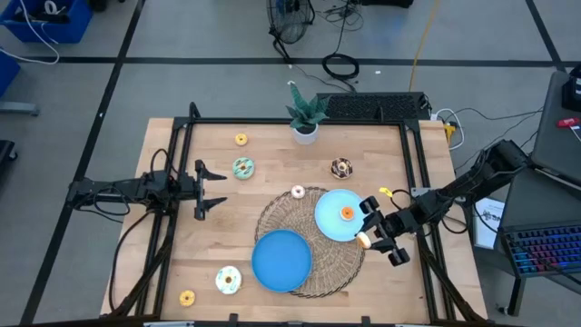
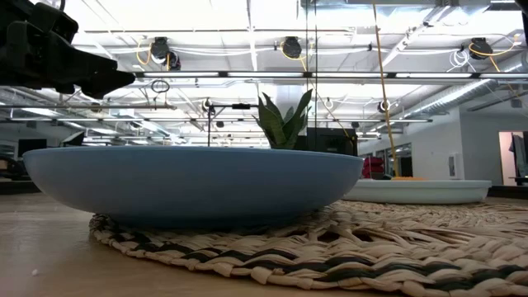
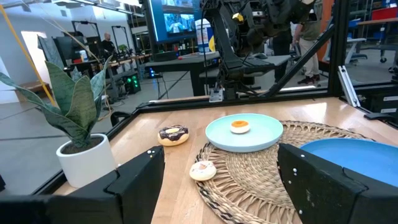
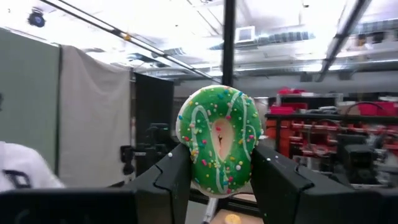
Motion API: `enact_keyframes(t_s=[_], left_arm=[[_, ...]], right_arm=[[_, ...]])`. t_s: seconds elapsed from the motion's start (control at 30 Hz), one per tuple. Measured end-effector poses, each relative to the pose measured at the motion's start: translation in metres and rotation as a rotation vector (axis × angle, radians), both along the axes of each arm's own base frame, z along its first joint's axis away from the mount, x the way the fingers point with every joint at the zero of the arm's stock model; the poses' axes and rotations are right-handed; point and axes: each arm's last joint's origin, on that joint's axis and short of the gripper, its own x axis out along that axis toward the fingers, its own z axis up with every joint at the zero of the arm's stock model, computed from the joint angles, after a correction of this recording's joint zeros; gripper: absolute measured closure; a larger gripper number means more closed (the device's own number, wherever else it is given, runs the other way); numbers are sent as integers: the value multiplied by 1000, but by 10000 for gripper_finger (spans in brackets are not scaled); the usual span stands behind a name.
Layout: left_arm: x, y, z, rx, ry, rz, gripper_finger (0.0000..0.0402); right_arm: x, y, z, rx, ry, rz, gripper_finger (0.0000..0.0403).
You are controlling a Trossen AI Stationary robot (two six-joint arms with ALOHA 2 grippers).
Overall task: Pick & Place donuts
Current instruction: Put the small green donut on the light blue plate
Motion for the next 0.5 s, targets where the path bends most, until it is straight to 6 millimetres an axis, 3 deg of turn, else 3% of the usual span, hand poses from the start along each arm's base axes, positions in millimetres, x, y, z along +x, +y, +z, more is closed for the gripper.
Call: enact_keyframes(t_s=[0.27, 0.5], left_arm=[[0, 0, 0, 0, 0, 0, 96], [0, 0, 0, 0, 0, 0, 96]], right_arm=[[8, -1, -4, -18, 35, -194, 266], [31, 11, -1, -88, 137, -199, 266]])
